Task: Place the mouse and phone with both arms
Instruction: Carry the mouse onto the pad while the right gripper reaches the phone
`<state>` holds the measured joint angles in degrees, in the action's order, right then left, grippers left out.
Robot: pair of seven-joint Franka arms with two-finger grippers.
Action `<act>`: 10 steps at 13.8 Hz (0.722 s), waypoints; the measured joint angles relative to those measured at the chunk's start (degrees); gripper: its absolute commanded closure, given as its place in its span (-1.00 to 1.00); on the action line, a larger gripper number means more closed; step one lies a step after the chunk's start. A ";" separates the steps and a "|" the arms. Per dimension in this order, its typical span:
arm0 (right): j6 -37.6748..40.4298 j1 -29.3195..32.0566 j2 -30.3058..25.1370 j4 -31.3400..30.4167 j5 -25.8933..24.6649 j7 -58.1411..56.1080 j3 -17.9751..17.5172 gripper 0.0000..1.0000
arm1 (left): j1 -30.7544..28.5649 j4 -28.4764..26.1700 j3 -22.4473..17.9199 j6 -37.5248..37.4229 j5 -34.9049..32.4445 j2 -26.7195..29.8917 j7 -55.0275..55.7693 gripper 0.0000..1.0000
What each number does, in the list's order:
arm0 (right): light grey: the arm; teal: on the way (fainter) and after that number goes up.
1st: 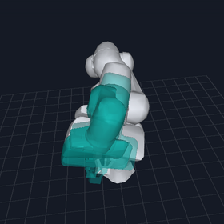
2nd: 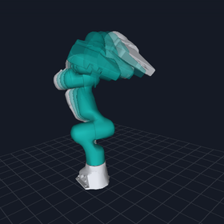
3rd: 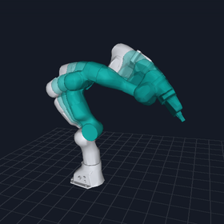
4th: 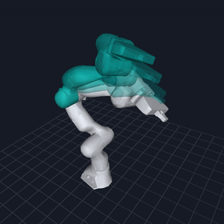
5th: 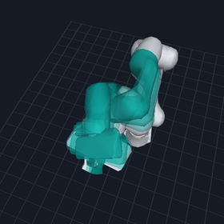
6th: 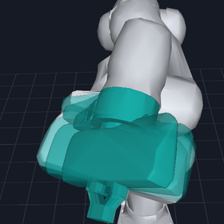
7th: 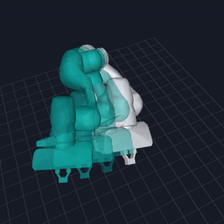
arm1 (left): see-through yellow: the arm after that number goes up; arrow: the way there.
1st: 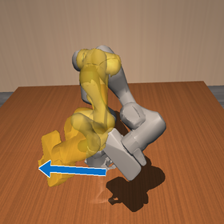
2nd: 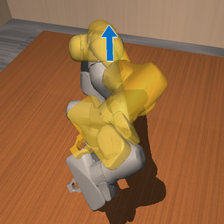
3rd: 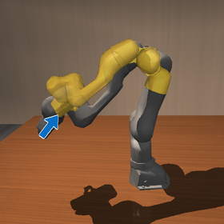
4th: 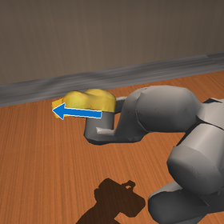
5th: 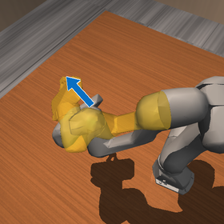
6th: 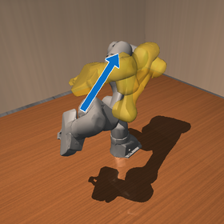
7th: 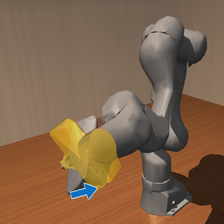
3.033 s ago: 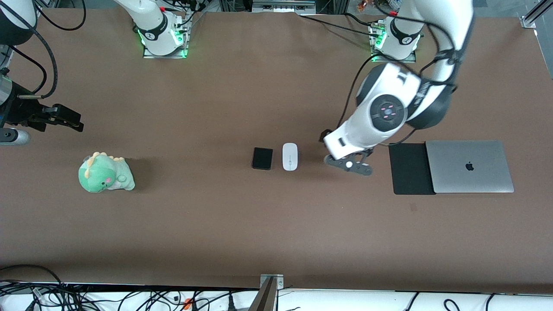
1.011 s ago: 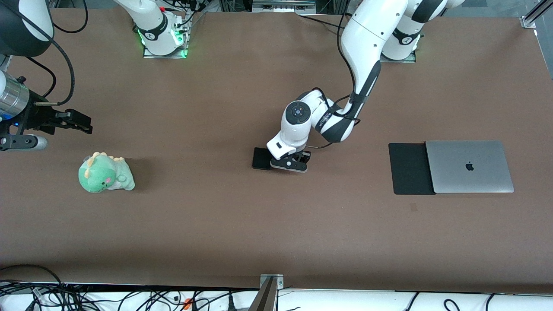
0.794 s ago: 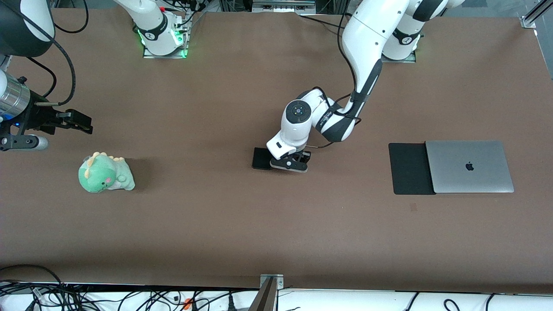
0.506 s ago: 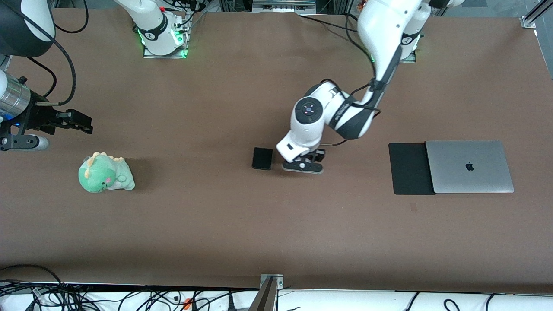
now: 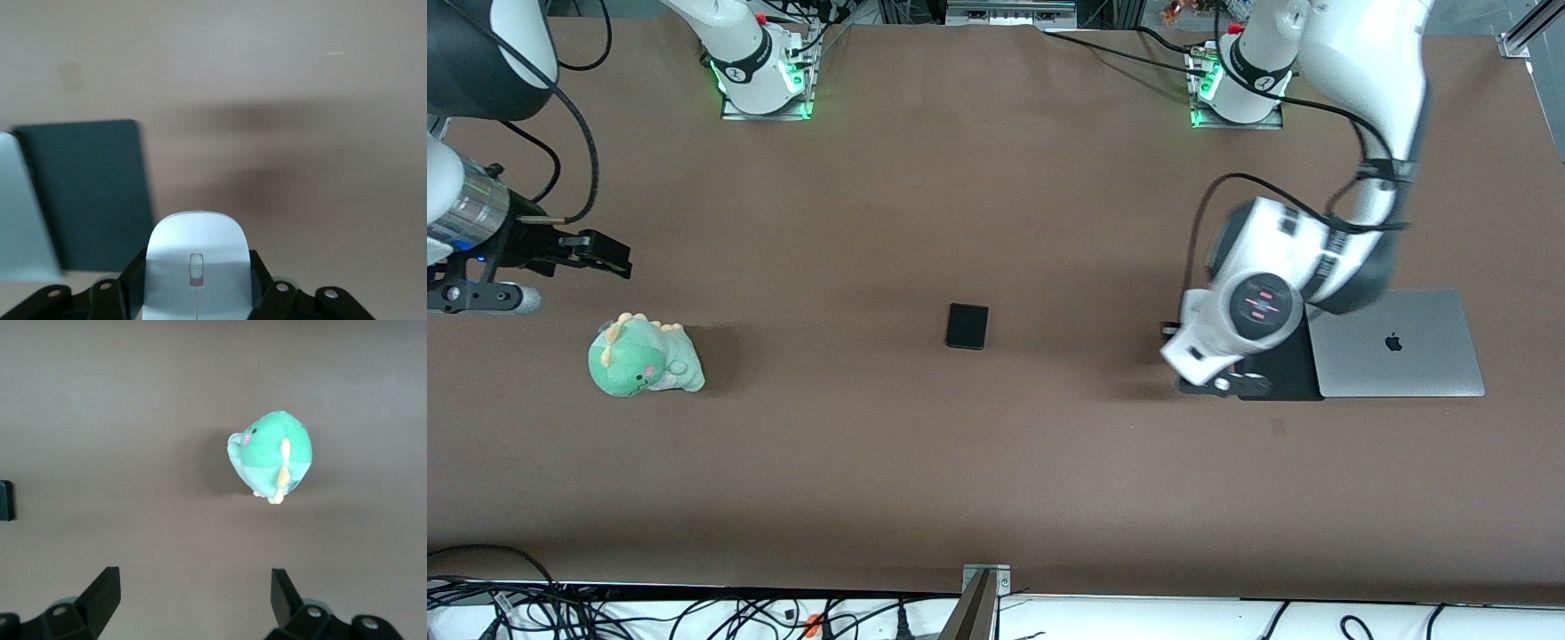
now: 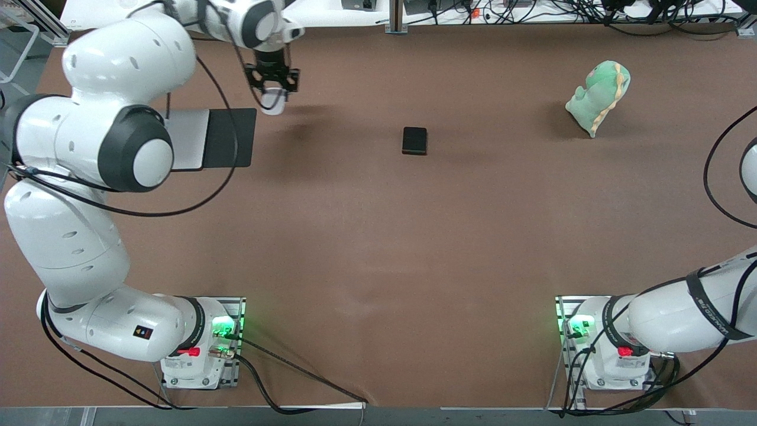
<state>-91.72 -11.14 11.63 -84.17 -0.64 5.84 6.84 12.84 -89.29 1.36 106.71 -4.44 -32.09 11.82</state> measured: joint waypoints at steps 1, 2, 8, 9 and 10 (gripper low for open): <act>-0.06 -1.02 0.37 -0.01 0.03 1.77 -0.05 -1.00 | -3.89 -0.47 -0.05 0.31 -0.01 -0.62 -6.04 0.49; -0.13 -2.07 0.81 -0.02 0.26 3.62 -0.10 -1.00 | -7.53 -0.97 -0.03 1.39 -0.01 -1.46 -10.53 0.49; -6.55 -10.74 5.74 -0.09 2.87 17.82 -0.34 -1.00 | -14.03 -14.77 0.86 22.34 -0.01 -3.43 -16.04 0.46; -8.47 -12.56 7.16 -0.11 3.73 20.30 -0.39 -1.00 | -14.06 -16.17 0.93 24.24 -0.01 -3.43 -16.03 0.35; -10.58 -14.36 8.73 -0.12 5.05 22.58 -0.43 -1.00 | -14.15 -16.81 0.92 25.03 -0.01 -3.42 -16.03 0.02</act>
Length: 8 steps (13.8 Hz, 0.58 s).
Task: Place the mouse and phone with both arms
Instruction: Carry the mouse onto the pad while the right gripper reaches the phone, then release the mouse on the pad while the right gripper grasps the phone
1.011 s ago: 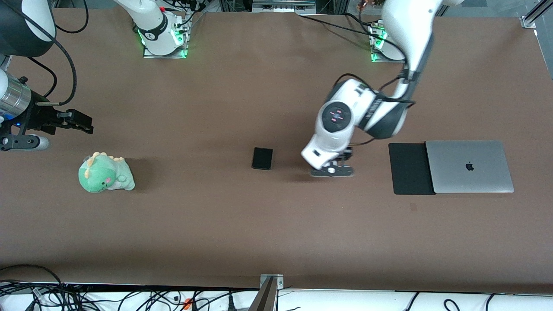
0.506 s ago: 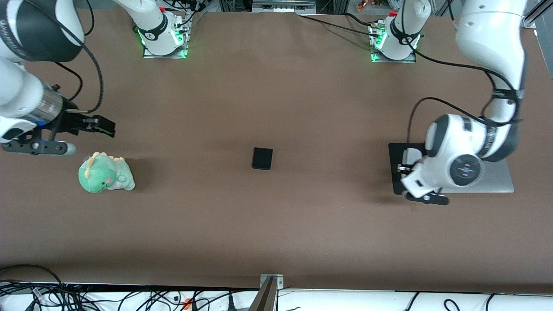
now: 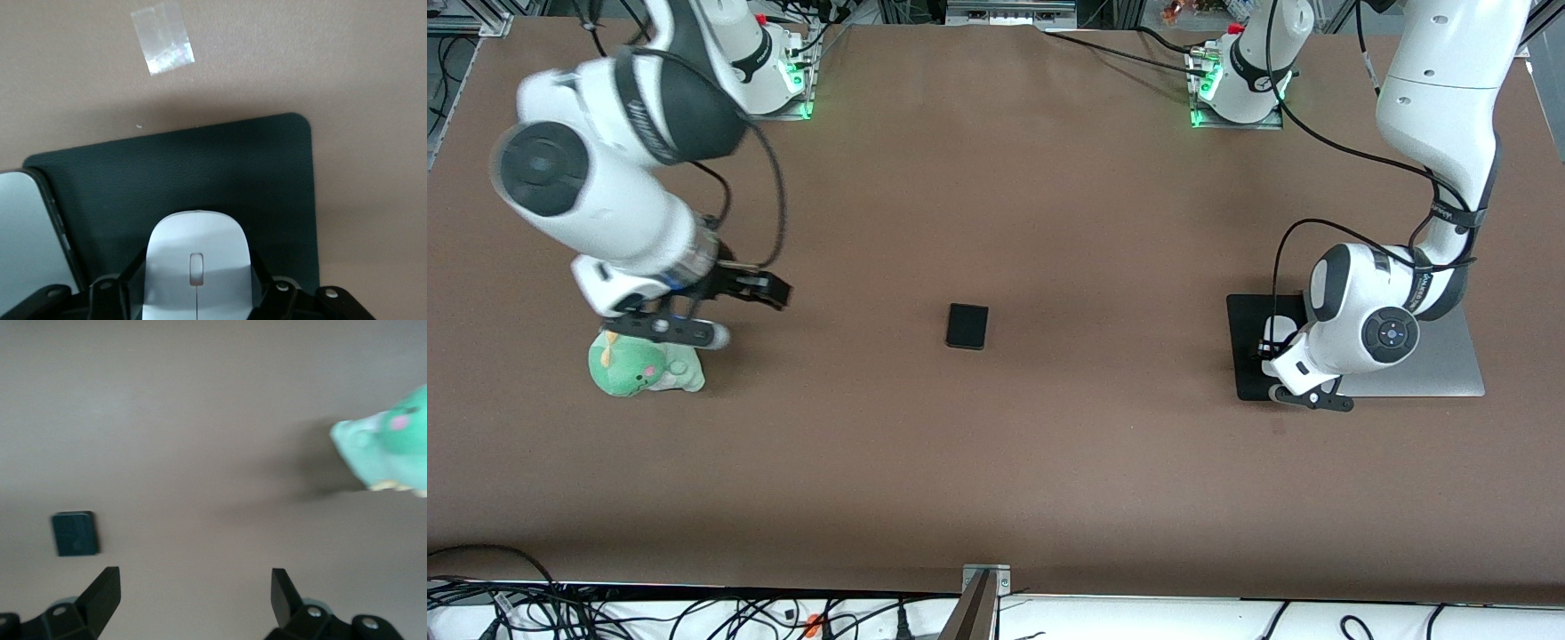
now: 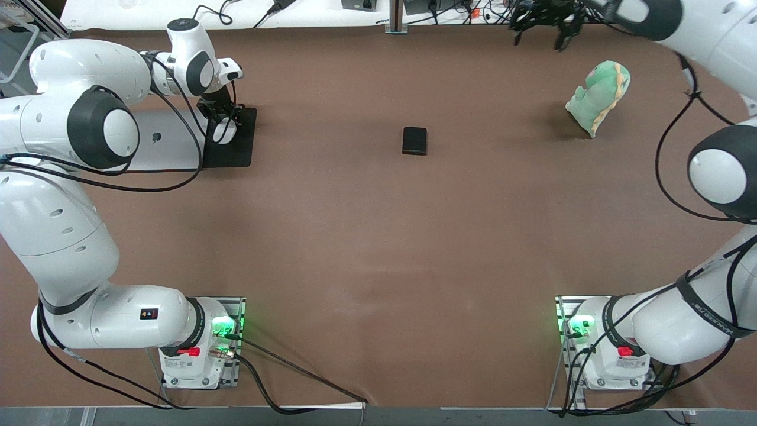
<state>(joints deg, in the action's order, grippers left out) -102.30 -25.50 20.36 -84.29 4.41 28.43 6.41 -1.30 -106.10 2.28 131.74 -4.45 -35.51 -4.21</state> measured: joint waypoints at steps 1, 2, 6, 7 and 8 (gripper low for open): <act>-2.31 -1.85 1.64 0.00 0.84 2.50 -0.03 -1.00 | -0.10 -0.14 -0.01 0.16 0.00 0.00 0.00 -0.56; -4.72 -3.56 3.19 0.00 1.27 4.89 -0.08 -1.00 | -0.16 -0.14 -0.02 0.20 0.00 0.03 0.00 -1.00; -13.59 -10.21 8.68 0.01 1.49 12.48 -0.19 -1.00 | -0.19 -0.11 -0.02 0.19 0.00 0.36 0.11 -1.00; -15.34 -11.80 10.13 0.01 1.49 13.78 -0.19 -1.00 | -0.19 -0.03 -0.02 -0.07 0.00 0.88 0.15 -1.00; -17.23 -13.33 11.67 0.00 1.48 14.49 -0.17 -1.00 | -0.19 0.25 0.00 -1.04 0.00 1.80 0.15 -1.00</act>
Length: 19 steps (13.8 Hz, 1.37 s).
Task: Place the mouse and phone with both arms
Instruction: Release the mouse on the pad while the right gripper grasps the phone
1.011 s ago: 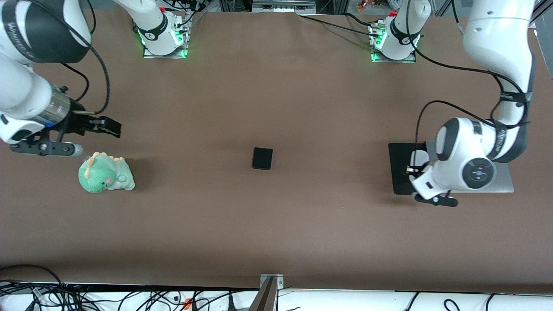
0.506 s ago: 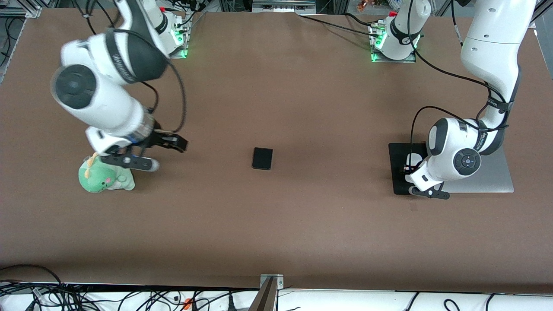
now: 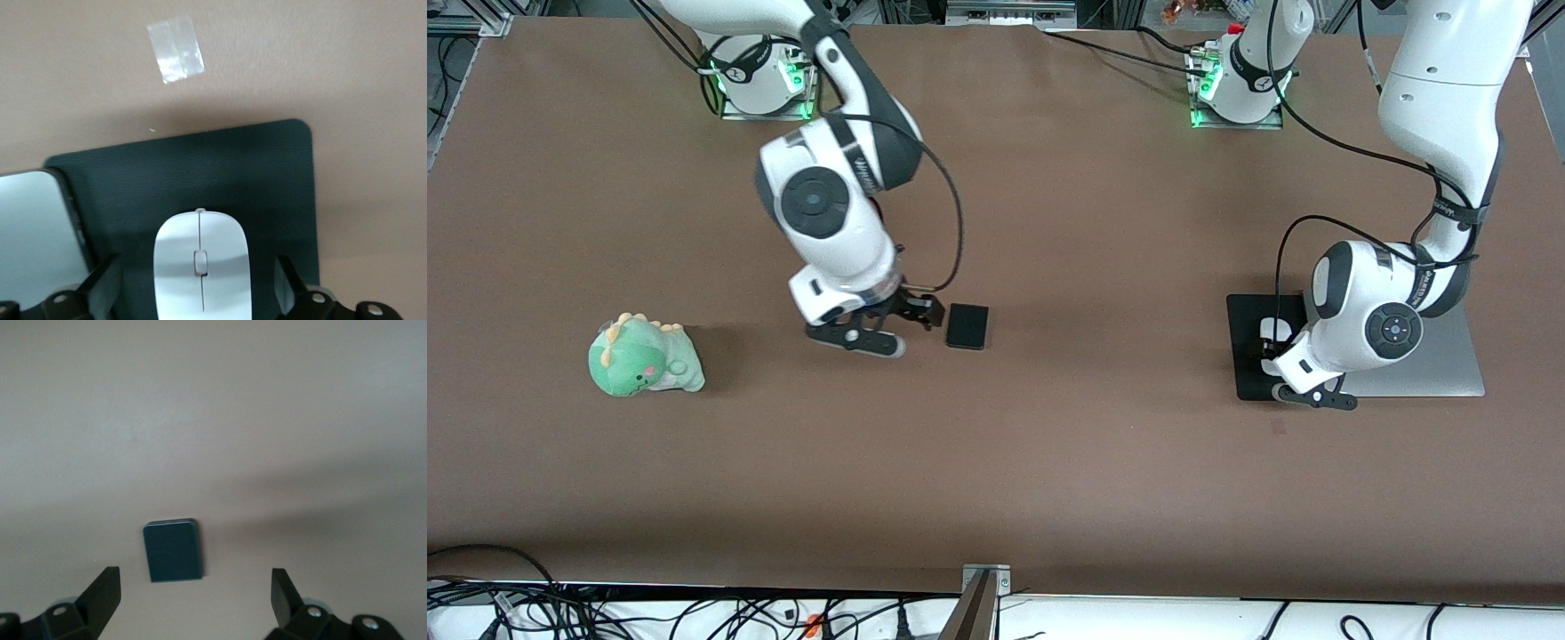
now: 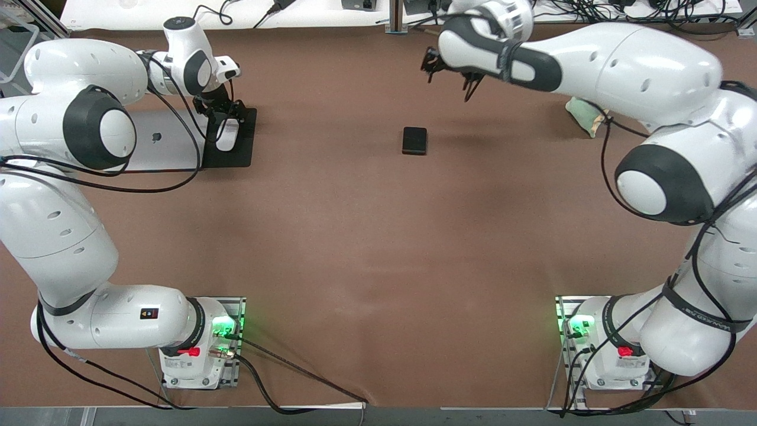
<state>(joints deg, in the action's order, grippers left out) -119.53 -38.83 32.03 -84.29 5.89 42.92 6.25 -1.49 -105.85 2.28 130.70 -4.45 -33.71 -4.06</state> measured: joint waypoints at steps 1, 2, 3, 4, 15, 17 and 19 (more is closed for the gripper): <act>-1.73 -1.34 1.58 -0.02 -0.01 0.33 0.04 -1.00 | 0.02 0.87 0.04 -2.48 0.00 1.29 0.00 -1.00; -3.20 -2.38 3.22 -0.05 -0.29 0.49 0.05 -1.00 | 0.10 2.33 0.12 -6.26 0.00 2.78 -0.01 -1.00; -4.76 -3.12 4.85 -0.08 -1.10 0.52 0.07 -1.00 | 0.22 4.36 0.22 -10.93 0.00 4.24 -0.01 -1.00; -6.38 -3.74 6.44 -0.14 -2.07 0.53 0.08 -1.00 | 0.33 6.88 0.32 -16.06 0.00 5.61 -0.01 -1.00; -19.19 -7.68 15.86 -2.67 -6.23 3.05 0.58 -1.00 | 0.60 37.80 1.90 -48.69 0.02 11.63 0.33 -1.00; -19.94 -8.06 15.85 -3.41 -6.39 3.68 0.62 -0.63 | 0.52 38.16 1.81 -48.61 0.67 14.40 1.94 -1.00; -20.02 -8.26 15.86 -3.55 -6.51 3.79 0.65 -0.13 | 0.61 34.69 1.45 -48.47 1.09 18.04 5.54 -1.00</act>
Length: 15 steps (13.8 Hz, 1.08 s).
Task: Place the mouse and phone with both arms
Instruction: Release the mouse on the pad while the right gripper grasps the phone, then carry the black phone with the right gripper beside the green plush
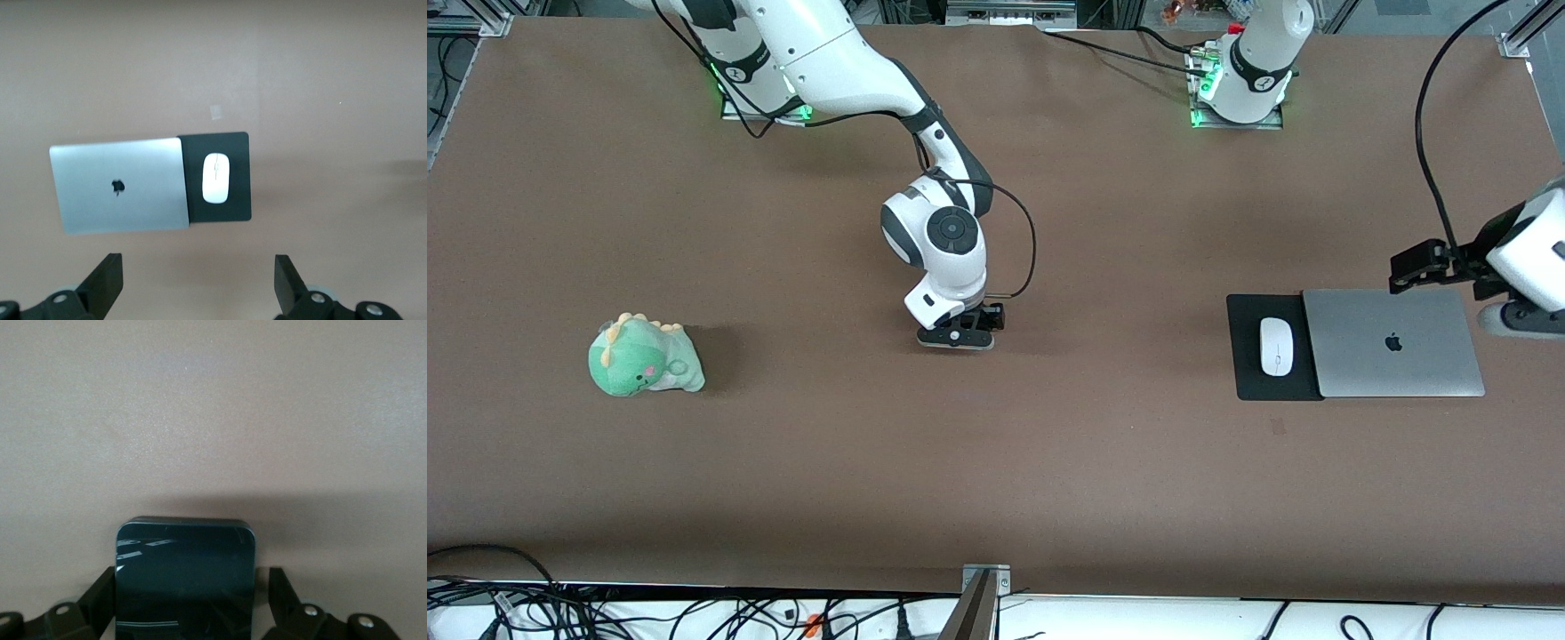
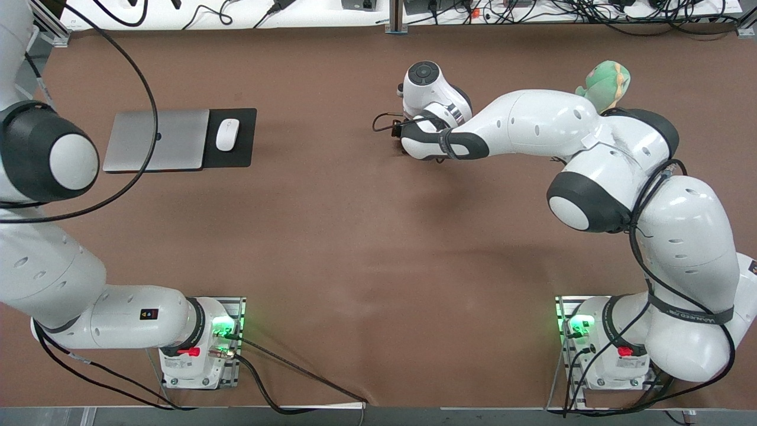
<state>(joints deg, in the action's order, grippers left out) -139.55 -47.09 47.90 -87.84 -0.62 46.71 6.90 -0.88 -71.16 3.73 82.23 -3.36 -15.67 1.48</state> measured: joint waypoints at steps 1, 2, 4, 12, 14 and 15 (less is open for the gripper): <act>-0.17 -0.04 -0.02 0.03 0.00 0.00 0.01 0.16 | 0.14 -3.54 -0.52 0.58 0.21 2.53 0.66 -1.00; -0.18 -0.12 -0.14 0.05 -0.02 0.00 0.06 0.33 | 0.31 -7.75 -0.93 2.18 0.34 5.42 0.84 -1.00; -0.17 -0.15 -0.11 0.05 -0.03 0.00 0.16 0.47 | 1.37 -17.03 -1.42 7.74 0.45 11.63 1.07 -1.00; 12.81 7.04 -1.45 6.97 -0.04 -14.69 1.80 0.53 | 6.28 -29.24 -5.68 12.67 0.45 19.70 1.49 -1.00; 13.49 10.37 -2.59 6.39 0.01 -19.61 1.89 0.54 | 6.38 -29.05 -5.68 11.54 0.45 19.52 1.49 -1.00; 13.51 12.10 -3.28 5.58 0.05 -21.74 1.94 0.55 | 6.44 -28.95 -5.68 10.98 0.39 19.47 1.49 -1.00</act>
<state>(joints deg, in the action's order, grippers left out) -126.03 -34.99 44.62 -82.26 -0.57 24.96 8.84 5.55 -100.11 -1.95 93.21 -2.97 3.80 2.97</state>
